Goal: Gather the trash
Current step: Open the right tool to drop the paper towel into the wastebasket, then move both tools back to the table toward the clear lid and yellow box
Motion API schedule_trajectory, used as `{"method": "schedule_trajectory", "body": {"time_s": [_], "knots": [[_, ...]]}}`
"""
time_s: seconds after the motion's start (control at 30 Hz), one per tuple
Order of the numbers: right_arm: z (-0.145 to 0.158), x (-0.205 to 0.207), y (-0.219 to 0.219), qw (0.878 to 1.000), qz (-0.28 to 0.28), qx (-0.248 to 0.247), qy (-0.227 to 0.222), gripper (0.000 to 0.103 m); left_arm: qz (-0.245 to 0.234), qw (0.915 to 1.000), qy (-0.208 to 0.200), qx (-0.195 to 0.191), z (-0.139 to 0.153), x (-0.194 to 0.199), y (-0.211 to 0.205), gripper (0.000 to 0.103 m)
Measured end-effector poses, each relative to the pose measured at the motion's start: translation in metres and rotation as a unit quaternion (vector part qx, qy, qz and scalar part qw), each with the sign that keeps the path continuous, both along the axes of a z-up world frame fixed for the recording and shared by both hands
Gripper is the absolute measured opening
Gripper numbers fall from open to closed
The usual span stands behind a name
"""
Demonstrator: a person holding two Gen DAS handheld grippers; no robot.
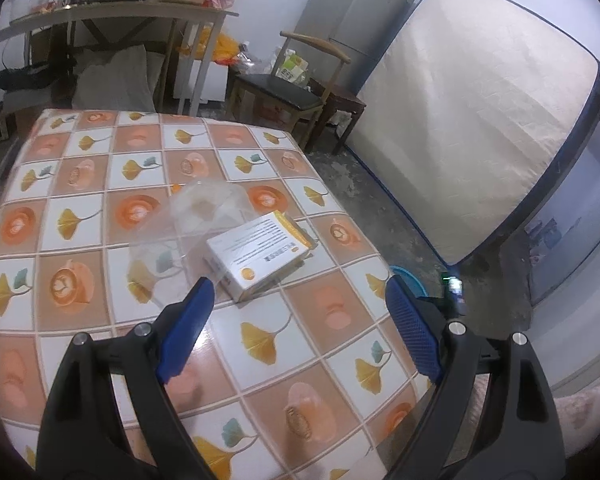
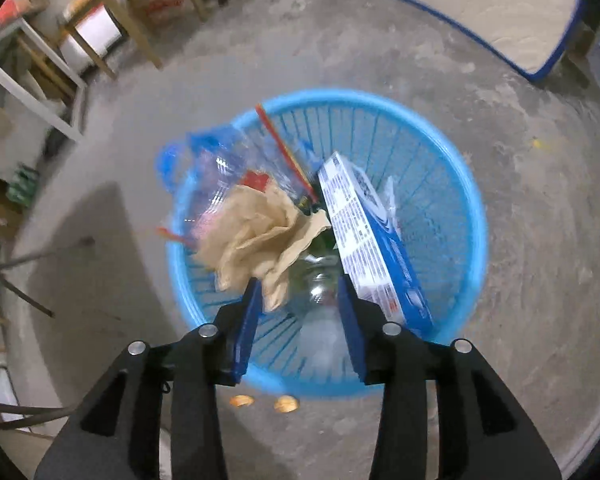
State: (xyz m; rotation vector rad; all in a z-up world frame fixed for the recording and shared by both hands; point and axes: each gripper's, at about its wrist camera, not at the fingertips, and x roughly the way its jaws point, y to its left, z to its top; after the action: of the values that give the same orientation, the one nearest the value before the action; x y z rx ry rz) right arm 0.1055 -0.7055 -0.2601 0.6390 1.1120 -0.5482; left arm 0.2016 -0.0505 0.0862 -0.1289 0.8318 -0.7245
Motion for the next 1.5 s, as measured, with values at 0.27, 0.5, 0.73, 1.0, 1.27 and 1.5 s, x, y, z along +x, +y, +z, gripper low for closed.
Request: {"method": "schedule_trajectory", "body": {"time_s": [0.27, 0.5, 0.73, 1.0, 1.27, 1.5], "knots": [[0.139, -0.054, 0.084, 0.992, 0.025, -0.013, -0.120, 0.073, 0.018, 0.9994, -0.022, 0.020, -0.011, -0.010, 0.031, 0.088], [0.251, -0.043, 0.193, 0.968, 0.134, 0.003, -0.211, 0.082, 0.010, 0.9974, -0.054, 0.047, -0.024, -0.013, 0.045, 0.090], [0.285, 0.019, 0.321, 0.938, 0.240, 0.053, -0.246, 0.082, 0.006, 0.9950, -0.082, 0.056, -0.041, -0.013, 0.052, 0.090], [0.251, 0.057, 0.390, 0.931, 0.248, 0.140, -0.229, 0.082, -0.066, 0.9931, -0.081, 0.053, -0.032, 0.057, 0.034, 0.094], [0.242, 0.053, 0.396, 0.931, 0.252, 0.148, -0.218, 0.082, -0.106, 0.9901, 0.043, 0.081, -0.061, 0.162, -0.005, 0.094], [0.230, 0.057, 0.384, 0.934, 0.238, 0.161, -0.211, 0.082, -0.096, 0.9812, 0.151, 0.072, -0.092, 0.198, -0.019, 0.093]]}}
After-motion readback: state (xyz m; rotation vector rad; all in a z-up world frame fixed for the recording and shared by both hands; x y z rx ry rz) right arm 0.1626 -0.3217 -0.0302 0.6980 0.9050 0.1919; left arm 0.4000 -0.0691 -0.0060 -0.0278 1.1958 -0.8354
